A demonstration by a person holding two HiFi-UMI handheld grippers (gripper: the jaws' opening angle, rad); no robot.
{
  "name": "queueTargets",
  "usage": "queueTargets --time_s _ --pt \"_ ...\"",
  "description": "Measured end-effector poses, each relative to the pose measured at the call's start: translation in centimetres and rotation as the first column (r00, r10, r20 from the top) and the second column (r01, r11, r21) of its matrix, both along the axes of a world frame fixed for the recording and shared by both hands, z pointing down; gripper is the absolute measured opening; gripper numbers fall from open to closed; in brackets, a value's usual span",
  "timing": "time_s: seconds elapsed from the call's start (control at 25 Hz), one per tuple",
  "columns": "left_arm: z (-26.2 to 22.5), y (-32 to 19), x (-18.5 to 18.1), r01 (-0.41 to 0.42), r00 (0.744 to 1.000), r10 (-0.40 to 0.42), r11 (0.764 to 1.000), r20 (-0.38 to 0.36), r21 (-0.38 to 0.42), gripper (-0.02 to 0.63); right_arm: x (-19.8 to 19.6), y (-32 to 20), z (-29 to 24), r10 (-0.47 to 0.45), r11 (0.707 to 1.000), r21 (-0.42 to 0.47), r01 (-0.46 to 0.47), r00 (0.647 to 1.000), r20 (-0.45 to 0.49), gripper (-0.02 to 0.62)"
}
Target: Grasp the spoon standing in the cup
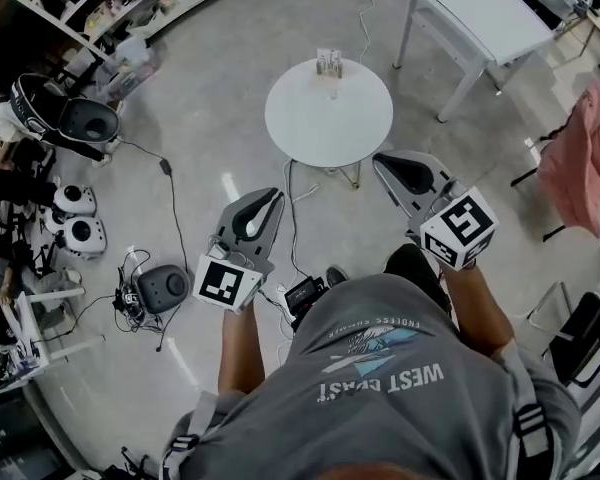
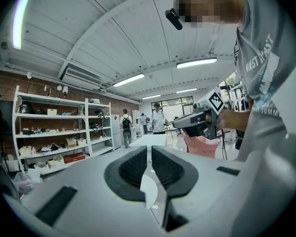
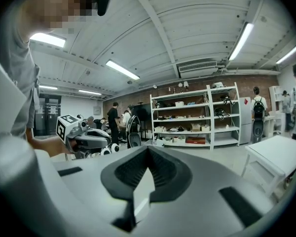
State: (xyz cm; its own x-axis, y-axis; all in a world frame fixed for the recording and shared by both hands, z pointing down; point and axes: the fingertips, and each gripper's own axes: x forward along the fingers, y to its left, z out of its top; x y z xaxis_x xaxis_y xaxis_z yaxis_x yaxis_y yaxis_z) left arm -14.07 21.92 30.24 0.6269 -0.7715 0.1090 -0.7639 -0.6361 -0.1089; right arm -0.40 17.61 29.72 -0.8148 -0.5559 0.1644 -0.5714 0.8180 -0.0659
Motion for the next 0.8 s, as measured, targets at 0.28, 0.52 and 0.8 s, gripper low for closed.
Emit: queueTargets --time_s 0.28,0.52,0.8 --pt "0.1 -3.5 1.5 0.024 1.000 -0.024 1.000 0.000 -0.018 0.032 2.3 -4.2 1.3 -0.012 0.997 -0.072 0.010 1.000 -0.018 0.002" --pt "-1.4 -6.9 4.6 0.037 0.999 -0.037 0.999 -0.013 0.011 0.032 3.3 -8.3 -0.3 -0.056 0.997 -0.044 0.056 0.998 0.012 0.002" --pt "-1.9 -9.7 5.6 0.127 0.992 -0.126 0.992 -0.007 0.017 0.032 4.9 -11.6 -0.6 -0.118 0.992 -0.043 0.119 0.993 0.018 0.002"
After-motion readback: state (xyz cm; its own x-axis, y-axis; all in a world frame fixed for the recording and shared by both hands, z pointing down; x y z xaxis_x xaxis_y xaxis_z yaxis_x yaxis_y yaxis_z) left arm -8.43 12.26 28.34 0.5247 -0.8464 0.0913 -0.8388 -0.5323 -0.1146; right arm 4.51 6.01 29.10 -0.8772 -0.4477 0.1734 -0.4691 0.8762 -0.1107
